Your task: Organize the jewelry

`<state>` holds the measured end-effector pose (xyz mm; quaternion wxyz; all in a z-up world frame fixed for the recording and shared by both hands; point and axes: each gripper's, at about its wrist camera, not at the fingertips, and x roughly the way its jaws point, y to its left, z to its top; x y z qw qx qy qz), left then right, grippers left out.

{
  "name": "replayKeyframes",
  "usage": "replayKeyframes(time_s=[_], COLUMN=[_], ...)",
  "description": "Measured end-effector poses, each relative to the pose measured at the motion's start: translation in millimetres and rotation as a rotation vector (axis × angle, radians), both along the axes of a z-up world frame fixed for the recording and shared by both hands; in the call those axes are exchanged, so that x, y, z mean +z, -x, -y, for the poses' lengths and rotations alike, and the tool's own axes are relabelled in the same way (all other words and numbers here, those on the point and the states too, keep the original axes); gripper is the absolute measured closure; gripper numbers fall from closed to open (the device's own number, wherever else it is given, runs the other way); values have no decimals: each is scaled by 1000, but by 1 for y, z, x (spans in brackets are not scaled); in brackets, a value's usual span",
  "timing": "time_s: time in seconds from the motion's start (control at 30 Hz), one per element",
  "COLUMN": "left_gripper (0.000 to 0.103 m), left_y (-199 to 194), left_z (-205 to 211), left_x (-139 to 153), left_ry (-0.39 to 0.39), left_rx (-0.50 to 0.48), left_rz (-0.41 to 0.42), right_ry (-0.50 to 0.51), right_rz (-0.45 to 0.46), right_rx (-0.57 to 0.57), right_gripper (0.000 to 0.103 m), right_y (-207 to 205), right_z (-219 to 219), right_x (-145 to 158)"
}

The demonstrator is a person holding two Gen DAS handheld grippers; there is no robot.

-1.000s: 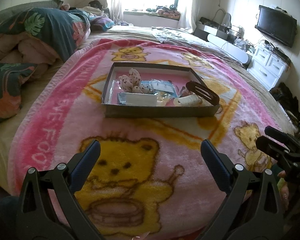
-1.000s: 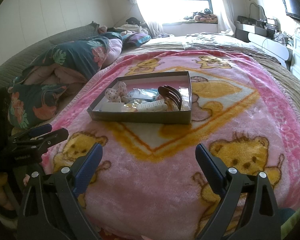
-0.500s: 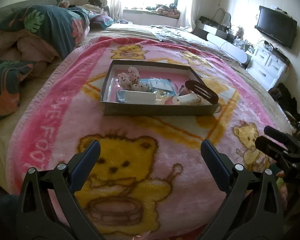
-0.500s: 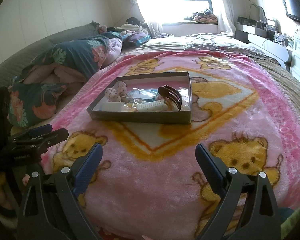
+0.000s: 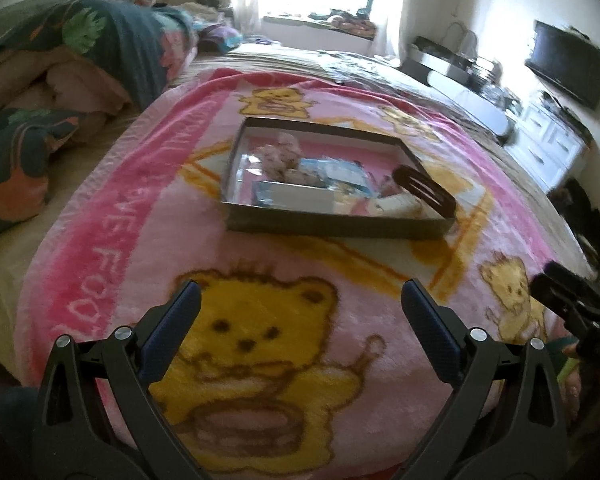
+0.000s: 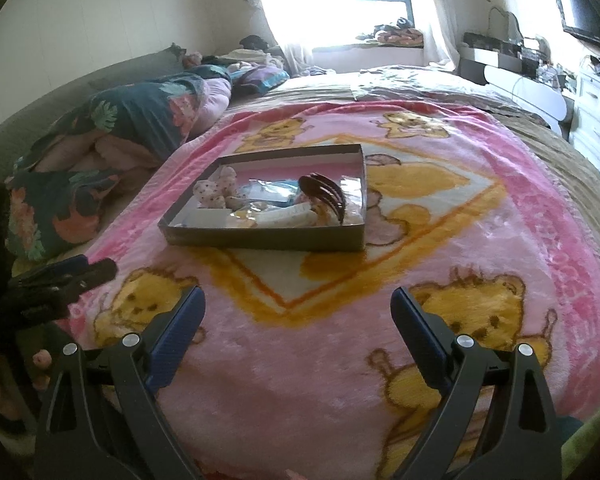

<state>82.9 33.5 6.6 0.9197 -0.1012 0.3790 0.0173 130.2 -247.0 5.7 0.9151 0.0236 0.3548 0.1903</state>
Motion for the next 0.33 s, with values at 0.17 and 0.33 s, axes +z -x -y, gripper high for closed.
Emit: replayKeyframes(time_s=[0.17,0.33], left_gripper=[9,9], left_y=[-50,-122], left_z=[-57,-143], left_x=[-11,-30], left_ry=[-19,-74], left_rx=[182,406], left_rz=[-108,-184], right_ry=[41,67], right_rz=[-17,-183], right_rx=[-154,-430], right_gripper=[4,4], right_y=[-52,-147], right_z=[34,105], right_x=[-12,-49])
